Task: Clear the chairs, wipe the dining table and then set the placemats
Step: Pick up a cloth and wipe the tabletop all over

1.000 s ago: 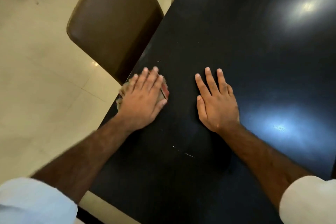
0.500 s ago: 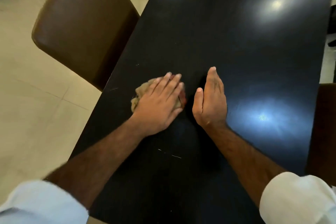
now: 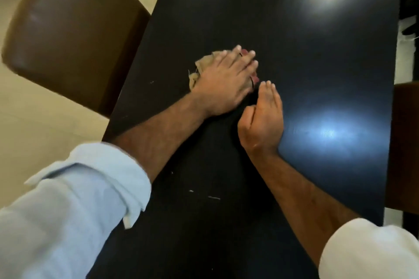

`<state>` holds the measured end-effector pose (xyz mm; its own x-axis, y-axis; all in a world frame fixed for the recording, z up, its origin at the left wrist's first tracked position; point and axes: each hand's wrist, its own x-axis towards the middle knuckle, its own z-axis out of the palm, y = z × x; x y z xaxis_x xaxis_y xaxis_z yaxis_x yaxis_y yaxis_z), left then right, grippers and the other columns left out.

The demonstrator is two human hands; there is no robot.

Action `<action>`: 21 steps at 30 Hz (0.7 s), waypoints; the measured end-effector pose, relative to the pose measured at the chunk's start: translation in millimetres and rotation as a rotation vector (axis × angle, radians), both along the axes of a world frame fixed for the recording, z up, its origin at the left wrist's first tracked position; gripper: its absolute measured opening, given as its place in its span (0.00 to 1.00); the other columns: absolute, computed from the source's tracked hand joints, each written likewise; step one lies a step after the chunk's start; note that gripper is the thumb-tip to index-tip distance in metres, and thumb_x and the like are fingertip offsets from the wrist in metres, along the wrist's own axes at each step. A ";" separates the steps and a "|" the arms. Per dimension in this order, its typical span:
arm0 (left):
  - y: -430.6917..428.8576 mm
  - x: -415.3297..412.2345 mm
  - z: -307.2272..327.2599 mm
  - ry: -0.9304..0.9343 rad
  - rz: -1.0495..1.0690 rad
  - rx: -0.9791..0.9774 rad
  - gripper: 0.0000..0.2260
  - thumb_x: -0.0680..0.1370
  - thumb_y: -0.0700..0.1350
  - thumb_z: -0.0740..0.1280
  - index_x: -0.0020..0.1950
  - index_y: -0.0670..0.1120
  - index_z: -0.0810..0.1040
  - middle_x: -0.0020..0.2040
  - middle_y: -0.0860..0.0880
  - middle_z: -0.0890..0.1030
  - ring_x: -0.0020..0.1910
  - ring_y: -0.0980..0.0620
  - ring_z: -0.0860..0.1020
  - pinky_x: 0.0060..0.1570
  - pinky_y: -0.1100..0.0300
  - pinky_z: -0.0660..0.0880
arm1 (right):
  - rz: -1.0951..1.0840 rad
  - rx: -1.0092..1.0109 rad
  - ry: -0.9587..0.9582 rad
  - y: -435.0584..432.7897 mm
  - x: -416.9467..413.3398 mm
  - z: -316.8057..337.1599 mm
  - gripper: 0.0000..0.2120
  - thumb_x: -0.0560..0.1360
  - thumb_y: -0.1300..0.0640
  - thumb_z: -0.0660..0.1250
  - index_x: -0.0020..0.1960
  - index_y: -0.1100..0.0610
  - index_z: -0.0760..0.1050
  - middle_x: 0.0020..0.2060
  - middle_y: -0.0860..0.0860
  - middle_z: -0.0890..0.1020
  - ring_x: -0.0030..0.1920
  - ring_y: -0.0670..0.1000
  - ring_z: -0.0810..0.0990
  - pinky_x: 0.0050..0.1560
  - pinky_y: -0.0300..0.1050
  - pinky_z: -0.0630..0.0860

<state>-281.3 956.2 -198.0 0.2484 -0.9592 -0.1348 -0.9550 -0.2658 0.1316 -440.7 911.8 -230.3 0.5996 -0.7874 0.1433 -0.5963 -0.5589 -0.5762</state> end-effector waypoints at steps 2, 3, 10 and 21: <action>50.3 -37.7 1.0 0.029 -0.040 -0.001 0.32 0.87 0.60 0.54 0.90 0.47 0.58 0.90 0.45 0.55 0.89 0.39 0.52 0.87 0.40 0.52 | -0.038 0.082 -0.072 -1.3 -1.9 4.6 0.31 0.79 0.58 0.58 0.81 0.66 0.71 0.78 0.61 0.75 0.82 0.60 0.70 0.83 0.48 0.63; 78.1 -58.8 1.7 0.033 -0.046 0.013 0.33 0.87 0.60 0.54 0.90 0.47 0.57 0.91 0.45 0.55 0.90 0.39 0.51 0.87 0.40 0.52 | -0.061 0.113 -0.097 -0.9 -3.4 7.2 0.30 0.79 0.58 0.58 0.80 0.65 0.72 0.78 0.60 0.76 0.81 0.58 0.71 0.82 0.43 0.62; 219.5 -192.9 -1.5 0.057 0.005 0.102 0.34 0.88 0.62 0.57 0.90 0.48 0.57 0.91 0.46 0.51 0.90 0.39 0.47 0.87 0.39 0.51 | -0.144 0.329 -0.196 2.9 -5.7 29.5 0.28 0.80 0.55 0.56 0.76 0.62 0.79 0.74 0.57 0.81 0.79 0.54 0.75 0.82 0.43 0.64; 230.3 -348.4 -3.6 0.078 0.389 0.108 0.34 0.88 0.62 0.56 0.90 0.46 0.55 0.91 0.45 0.49 0.90 0.39 0.47 0.86 0.38 0.51 | 0.682 -0.290 0.506 38.7 -229.3 25.4 0.30 0.89 0.47 0.54 0.88 0.55 0.58 0.89 0.54 0.56 0.88 0.60 0.52 0.79 0.65 0.66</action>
<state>-629.7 1186.6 -201.6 0.5747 -0.7753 -0.2619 -0.7691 -0.6211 0.1510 -669.9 950.6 -204.9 0.9691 -0.2112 -0.1273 -0.2260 -0.9673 -0.1156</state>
